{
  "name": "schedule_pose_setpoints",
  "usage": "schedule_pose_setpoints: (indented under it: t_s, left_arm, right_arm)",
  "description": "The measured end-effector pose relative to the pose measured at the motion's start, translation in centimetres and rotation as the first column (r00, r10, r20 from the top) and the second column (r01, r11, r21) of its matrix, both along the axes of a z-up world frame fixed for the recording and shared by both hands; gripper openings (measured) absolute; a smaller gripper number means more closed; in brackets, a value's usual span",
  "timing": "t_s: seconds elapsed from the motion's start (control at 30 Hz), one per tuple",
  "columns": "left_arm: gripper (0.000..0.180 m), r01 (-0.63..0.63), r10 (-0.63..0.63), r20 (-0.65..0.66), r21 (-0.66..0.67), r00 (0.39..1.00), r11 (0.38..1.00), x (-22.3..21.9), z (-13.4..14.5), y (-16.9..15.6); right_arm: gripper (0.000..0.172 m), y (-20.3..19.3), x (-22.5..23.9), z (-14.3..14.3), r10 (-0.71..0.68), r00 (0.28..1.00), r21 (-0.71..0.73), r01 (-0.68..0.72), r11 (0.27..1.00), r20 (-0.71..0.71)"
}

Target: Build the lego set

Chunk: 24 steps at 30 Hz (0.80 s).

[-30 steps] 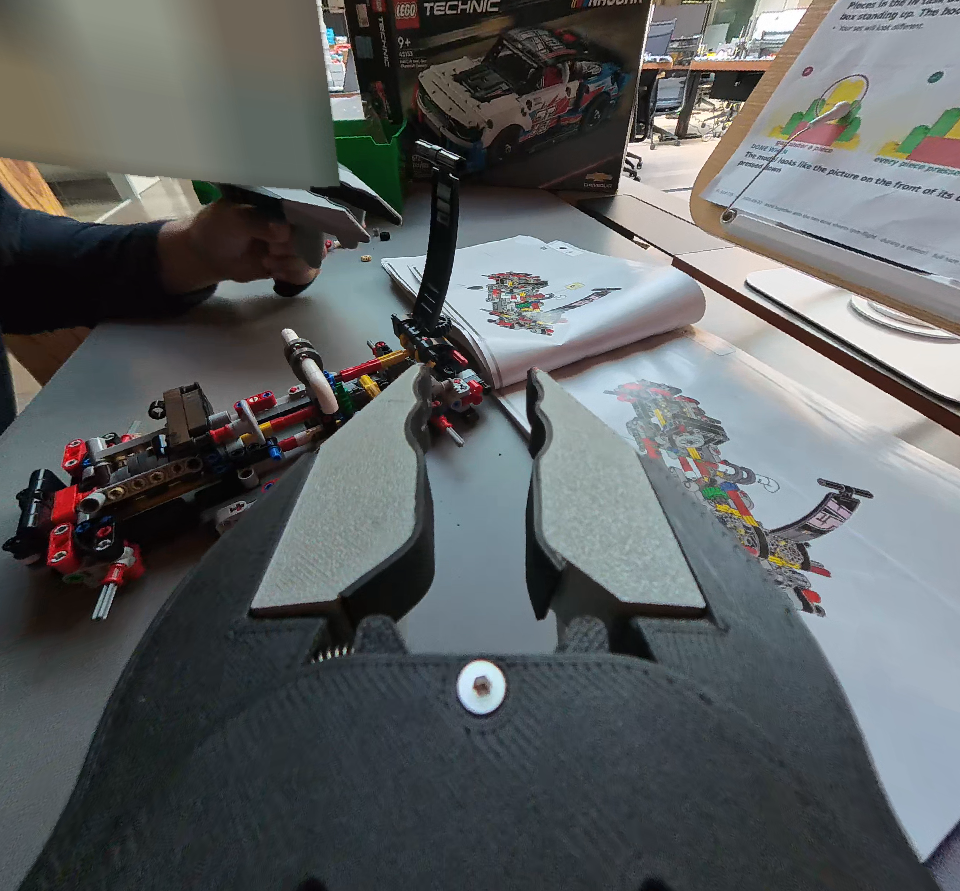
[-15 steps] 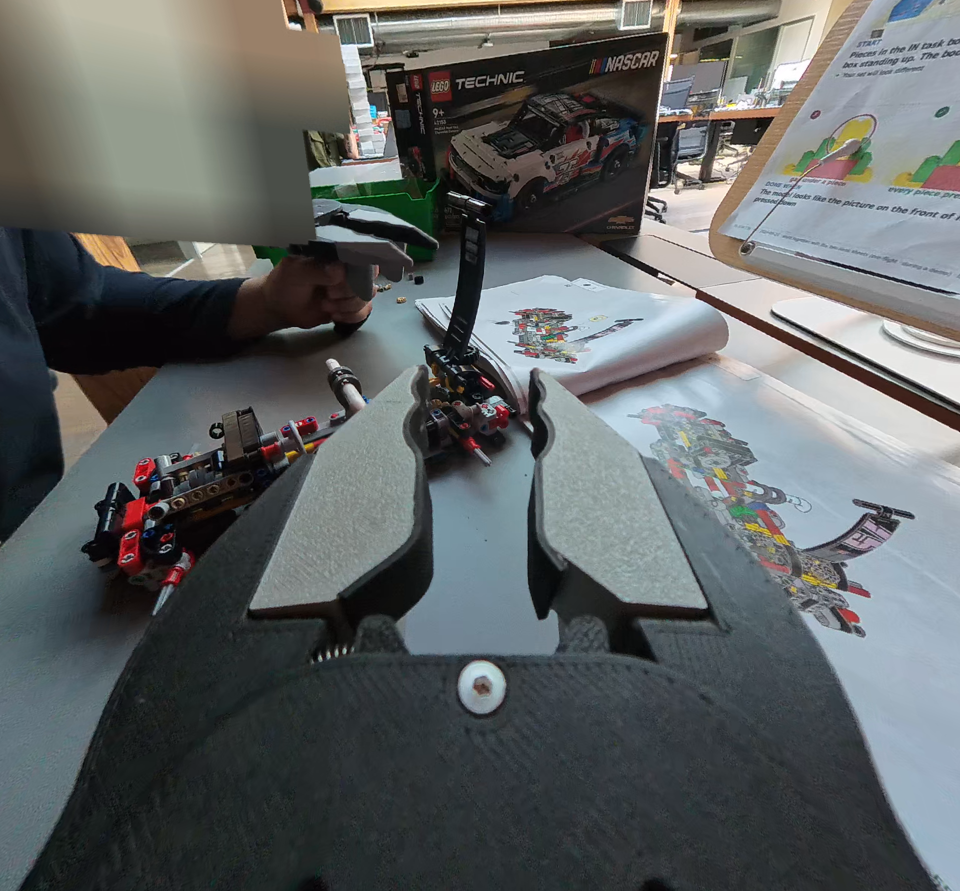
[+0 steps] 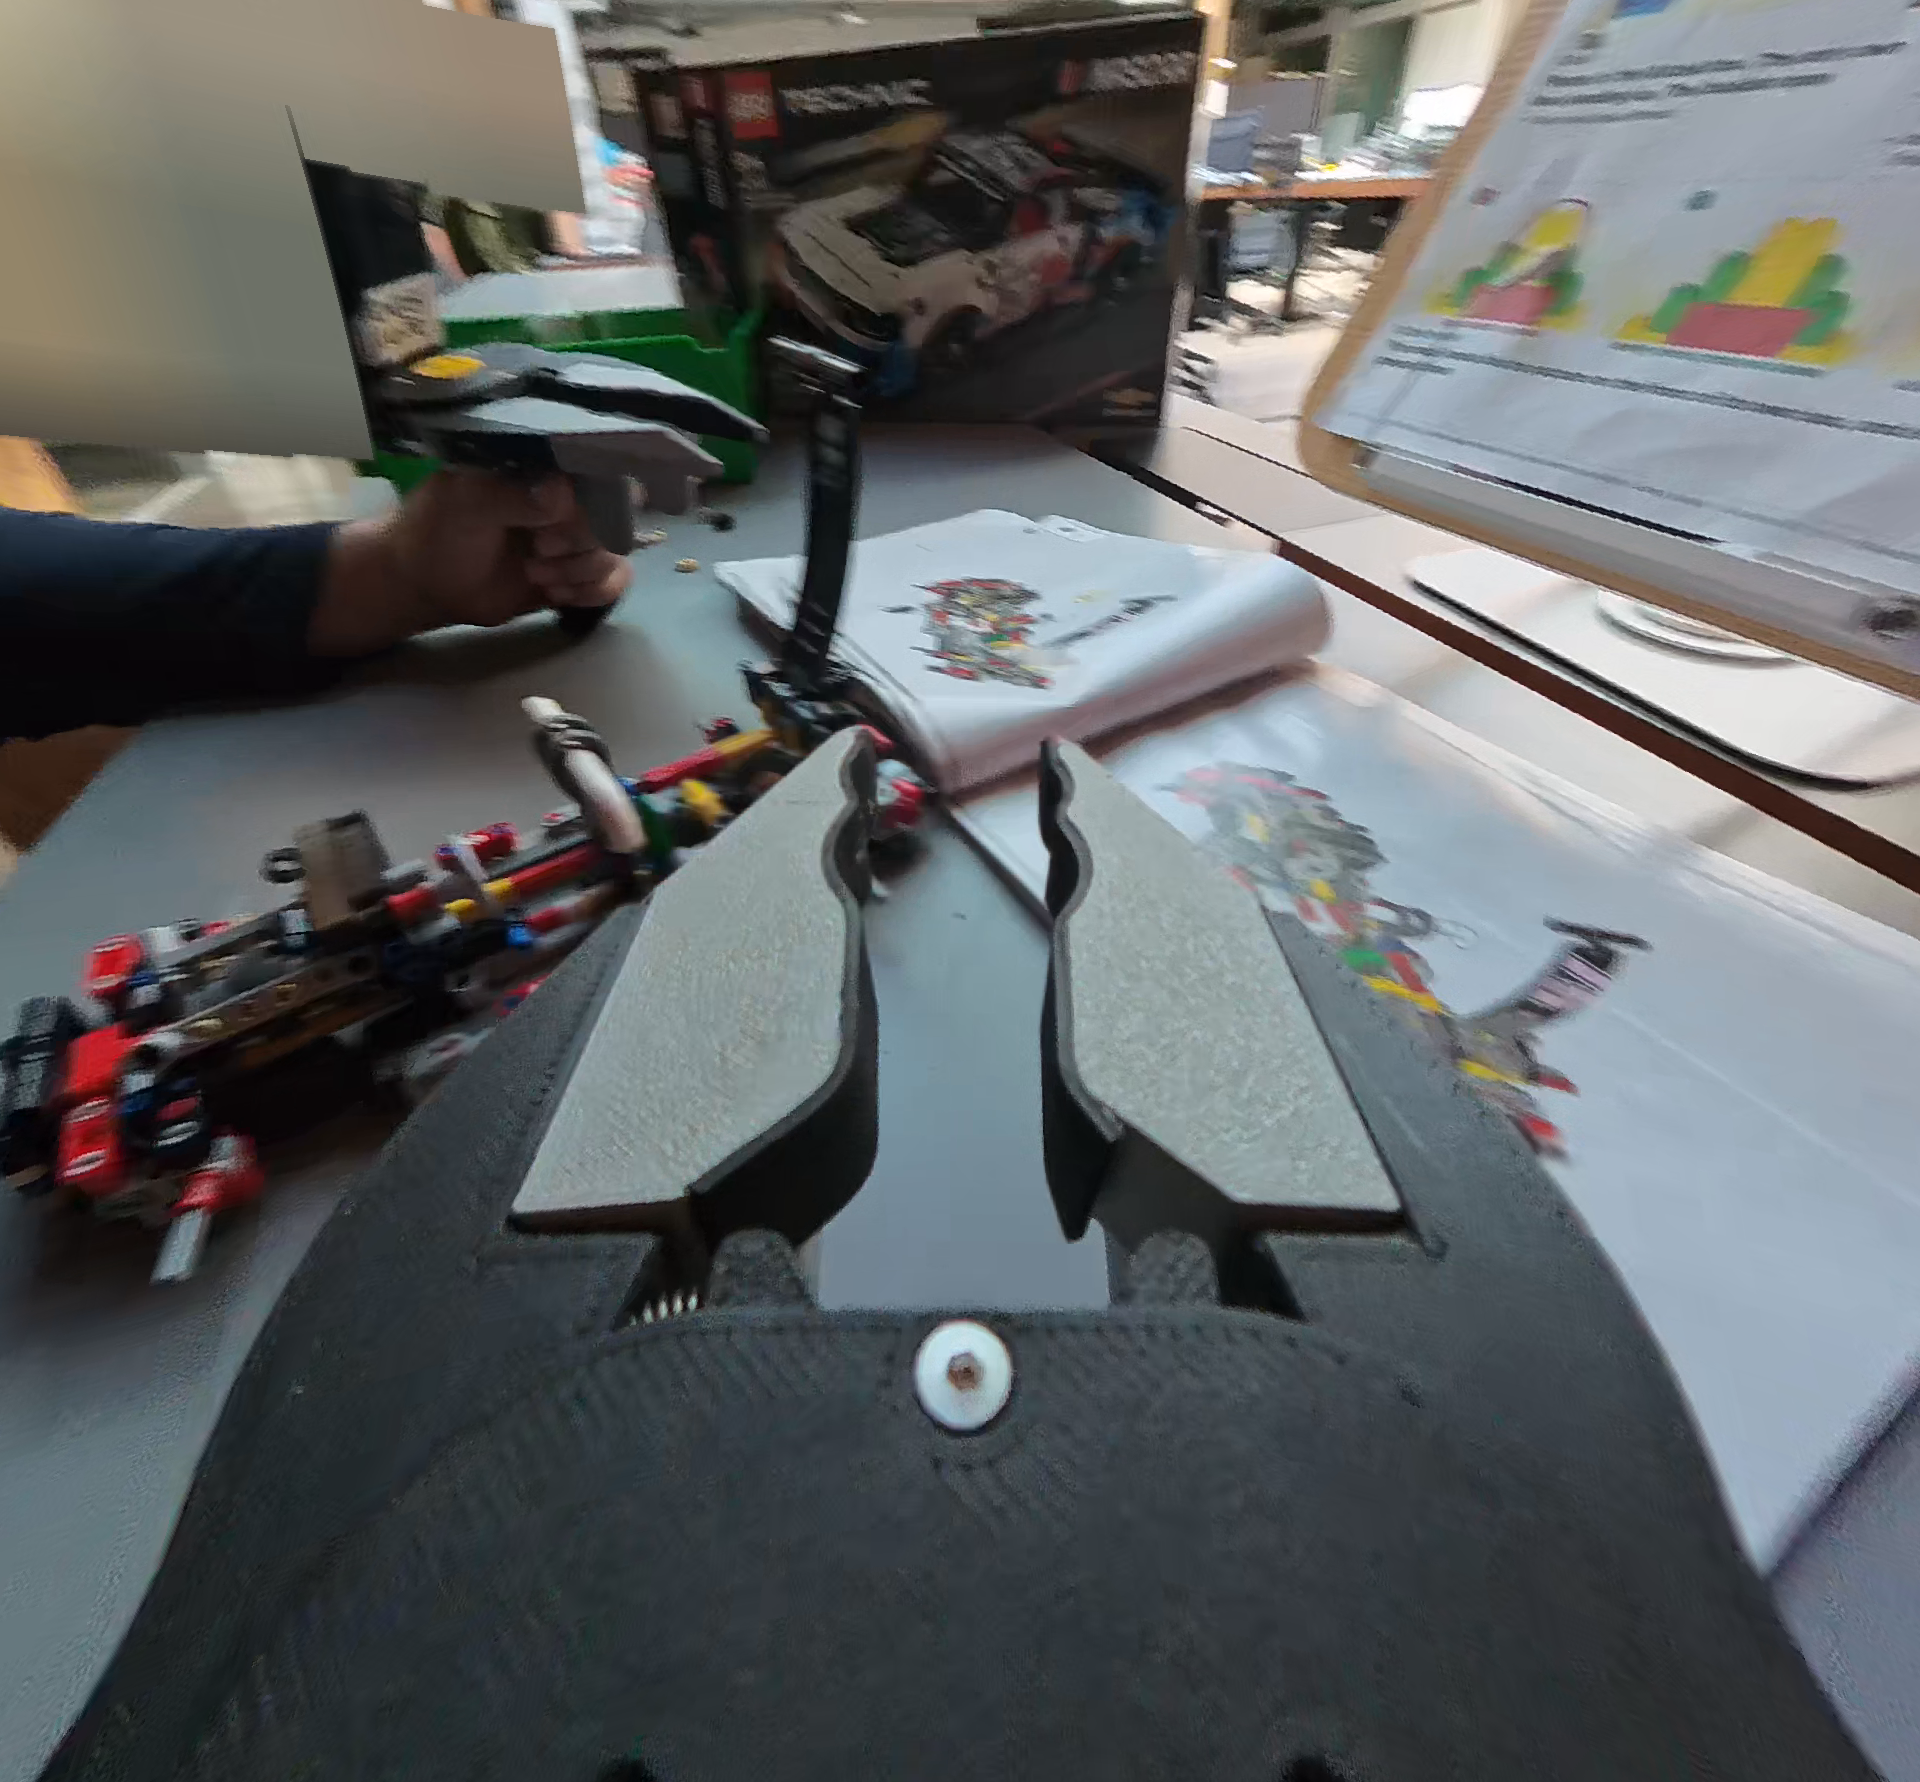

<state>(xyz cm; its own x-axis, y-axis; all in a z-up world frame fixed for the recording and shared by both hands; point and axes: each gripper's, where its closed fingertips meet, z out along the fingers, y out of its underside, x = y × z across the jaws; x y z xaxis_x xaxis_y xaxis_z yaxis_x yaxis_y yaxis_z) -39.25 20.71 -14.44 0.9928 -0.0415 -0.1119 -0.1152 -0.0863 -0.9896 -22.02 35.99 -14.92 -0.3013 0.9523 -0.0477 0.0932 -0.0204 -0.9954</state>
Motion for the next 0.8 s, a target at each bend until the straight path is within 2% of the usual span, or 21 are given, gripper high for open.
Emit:
schedule_pose_setpoints:
  t_s: [0.1,0.13,0.23,0.4,0.53,0.67,0.8]
  left_arm:
    - [0.025,-0.009,0.009,0.01,0.001,1.0,1.0,-0.4,0.0,0.0]
    - [0.025,-0.013,0.013,0.026,0.004,1.0,1.0,-0.6,0.1,0.0]
    - [0.026,-0.036,0.036,0.045,-0.013,0.998,0.999,-1.2,-0.1,-0.1]
    - [0.028,-0.106,0.107,0.013,-0.082,0.994,0.991,-2.1,-1.0,0.0]
    - [0.026,-0.131,0.132,0.026,-0.039,0.991,0.991,-2.6,-0.4,-0.4]
    - [0.026,-0.145,0.146,0.041,-0.024,0.988,0.989,-2.9,-0.2,-0.8]
    - [0.026,-0.16,0.16,0.059,-0.015,0.985,0.987,-3.2,-0.1,-1.2]
  right_arm:
    - [0.032,3.6,0.0,-0.6,-0.189,0.981,0.024,0.188,0.982,0.04]
    - [0.039,4.8,0.0,-1.1,-0.243,0.967,0.015,0.243,0.97,0.075]
    - [0.045,7.3,0.3,-2.3,-0.335,0.928,0.015,0.337,0.941,0.163]
    - [0.048,10.6,1.7,-4.3,-0.482,0.833,0.151,0.458,0.876,0.273]
    - [0.06,11.1,1.4,-4.3,-0.51,0.781,0.152,0.49,0.858,0.361]
    - [0.07,12.0,0.6,-5.9,-0.572,0.673,0.314,0.478,0.82,0.469]
    - [0.08,11.0,-0.3,-8.8,-0.478,0.612,0.235,0.437,0.868,0.63]
